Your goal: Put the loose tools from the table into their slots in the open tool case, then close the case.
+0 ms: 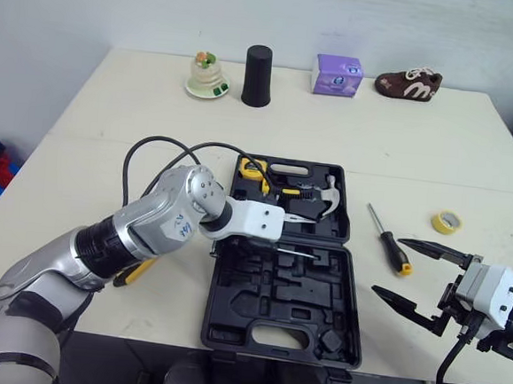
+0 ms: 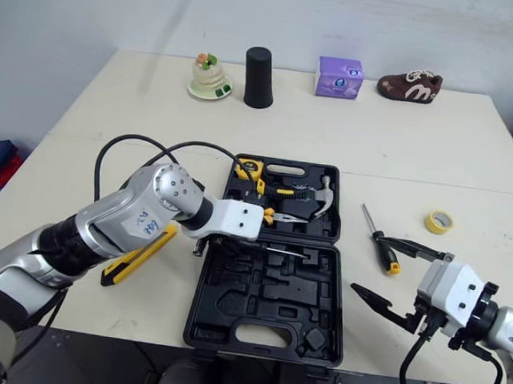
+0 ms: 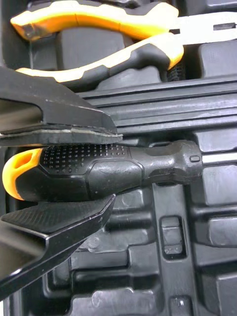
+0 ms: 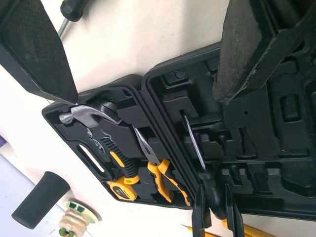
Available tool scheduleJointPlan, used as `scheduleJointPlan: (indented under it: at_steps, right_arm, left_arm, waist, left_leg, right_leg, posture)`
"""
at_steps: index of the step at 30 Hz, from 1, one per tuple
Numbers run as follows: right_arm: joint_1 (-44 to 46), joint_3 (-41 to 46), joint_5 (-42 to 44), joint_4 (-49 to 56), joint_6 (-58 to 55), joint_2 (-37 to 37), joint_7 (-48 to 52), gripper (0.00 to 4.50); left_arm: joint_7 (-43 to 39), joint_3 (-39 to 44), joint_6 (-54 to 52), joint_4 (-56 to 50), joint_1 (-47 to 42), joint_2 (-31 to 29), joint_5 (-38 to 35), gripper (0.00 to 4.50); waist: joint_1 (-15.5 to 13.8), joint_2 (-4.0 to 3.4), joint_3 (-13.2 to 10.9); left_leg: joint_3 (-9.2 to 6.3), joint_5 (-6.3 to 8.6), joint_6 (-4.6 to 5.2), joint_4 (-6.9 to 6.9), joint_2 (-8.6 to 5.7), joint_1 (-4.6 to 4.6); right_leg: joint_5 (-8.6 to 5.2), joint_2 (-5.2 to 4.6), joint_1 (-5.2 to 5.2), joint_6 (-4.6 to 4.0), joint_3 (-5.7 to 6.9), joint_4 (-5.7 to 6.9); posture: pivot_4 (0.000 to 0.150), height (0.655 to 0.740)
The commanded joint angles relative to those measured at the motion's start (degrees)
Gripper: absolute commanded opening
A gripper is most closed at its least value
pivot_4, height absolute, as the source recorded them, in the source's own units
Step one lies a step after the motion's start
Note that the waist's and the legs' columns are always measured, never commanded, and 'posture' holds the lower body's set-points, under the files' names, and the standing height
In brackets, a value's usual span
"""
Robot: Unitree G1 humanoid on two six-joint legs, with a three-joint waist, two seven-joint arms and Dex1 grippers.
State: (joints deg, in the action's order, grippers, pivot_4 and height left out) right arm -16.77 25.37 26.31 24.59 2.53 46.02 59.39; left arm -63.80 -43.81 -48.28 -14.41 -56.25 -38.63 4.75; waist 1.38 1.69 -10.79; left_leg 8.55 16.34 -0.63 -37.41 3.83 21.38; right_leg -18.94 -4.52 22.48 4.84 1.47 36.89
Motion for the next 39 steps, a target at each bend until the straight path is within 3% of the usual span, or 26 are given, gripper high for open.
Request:
scheduleJointPlan:
  at_steps: [1,2,4,8,14,16,19,24,25,29,39]
  right_arm:
    - [0.06,1.29,0.15,0.96,1.27,-0.38,-0.22,4.50]
    - [0.06,1.31,0.12,0.87,1.36,-0.39,-0.14,4.50]
    - [-0.03,1.43,0.03,0.70,1.57,-0.46,-0.02,4.50]
    - [-0.36,1.63,-0.07,0.45,1.94,-0.60,0.09,4.50]
    - [0.21,1.13,0.22,0.19,1.80,-1.01,-0.61,4.50]
    - [0.46,0.75,-0.07,-0.04,1.88,-1.20,-0.71,4.50]
    - [0.17,0.63,-0.48,-0.60,2.37,-1.66,-0.61,4.50]
    - [-0.59,0.61,-1.13,-1.60,3.37,-2.49,-0.50,4.50]
    - [-0.71,0.51,-1.24,-1.81,3.63,-2.59,-0.48,4.50]
    - [-1.50,0.53,-1.43,-2.08,4.14,-3.17,-0.42,4.50]
    - [-3.10,1.49,-1.08,-2.48,4.64,-3.45,-0.46,4.50]
  left_arm:
    - [0.14,-0.44,0.87,2.19,-0.76,1.13,2.40,1.07]
    - [-0.07,-0.41,1.26,2.48,-0.79,1.24,2.59,1.07]
    - [0.64,0.98,1.80,3.11,-0.56,2.14,2.30,2.09]
    - [-1.01,3.51,3.51,2.71,-1.20,2.15,0.72,3.56]
    - [-3.78,10.04,4.61,0.63,-0.11,3.00,-4.98,3.56]
    - [-3.32,13.12,10.70,2.33,2.34,4.04,-6.98,3.56]
    - [-3.38,19.08,18.44,5.13,7.36,6.37,-11.81,2.70]
    - [-0.21,22.94,31.20,12.92,14.83,8.16,-11.55,0.27]
    - [0.48,23.12,33.27,14.34,15.79,8.68,-11.03,0.02]
    - [4.48,24.88,34.19,17.33,18.81,12.20,-11.32,0.02]
    - [7.11,22.38,30.34,19.53,23.15,12.07,-7.47,0.02]
  waist:
    - [-0.06,0.00,0.00]
    - [-0.12,0.00,0.00]
    - [-0.18,0.00,0.00]
    - [-0.28,0.01,0.00]
    - [0.06,0.01,0.00]
    - [0.09,0.00,0.00]
    - [0.10,-0.01,0.01]
    - [0.13,0.00,0.01]
    - [0.06,-0.01,0.01]
    - [-0.02,0.00,0.00]
    - [0.21,-0.02,0.03]
  left_leg:
    - [0.00,0.00,0.02,-0.01,-0.01,0.00]
    - [0.00,0.00,0.03,-0.01,-0.01,-0.01]
    - [-0.01,0.00,0.04,-0.01,-0.01,0.00]
    - [-0.01,0.00,0.06,-0.03,-0.01,0.01]
    - [-0.01,-0.01,0.04,0.06,0.01,0.05]
    - [-0.01,-0.01,0.03,0.04,0.01,0.05]
    - [0.00,-0.01,0.03,0.01,0.02,0.02]
    - [0.02,-0.02,0.02,-0.01,0.04,-0.01]
    - [0.03,-0.02,0.02,0.00,0.03,-0.02]
    - [0.02,0.01,0.07,0.00,0.02,0.01]
    - [0.03,0.02,0.07,0.02,0.02,-0.14]
  right_leg:
    - [0.00,-0.01,-0.01,0.01,0.00,0.01]
    - [0.01,-0.02,-0.02,0.01,0.00,0.01]
    - [0.01,-0.03,-0.02,0.01,-0.01,0.01]
    - [0.01,-0.04,-0.01,0.02,-0.01,0.02]
    - [0.00,-0.01,0.07,0.00,0.00,0.02]
    - [0.00,-0.02,0.07,0.00,0.00,0.03]
    - [0.00,-0.02,0.05,0.00,-0.03,0.08]
    - [0.00,-0.01,0.06,0.00,-0.03,0.12]
    - [0.00,-0.02,0.04,0.00,-0.03,0.12]
    - [0.01,-0.05,0.03,0.01,-0.02,0.07]
    - [0.03,-0.04,-0.08,0.04,-0.03,0.09]
  posture:
    - [0.150,0.7400]
    - [0.150,0.7400]
    - [0.150,0.7400]
    - [0.150,0.7400]
    - [0.150,0.7400]
    - [0.150,0.7400]
    - [0.150,0.7400]
    - [0.150,0.7400]
    - [0.150,0.7400]
    - [0.150,0.7400]
    - [0.150,0.7400]
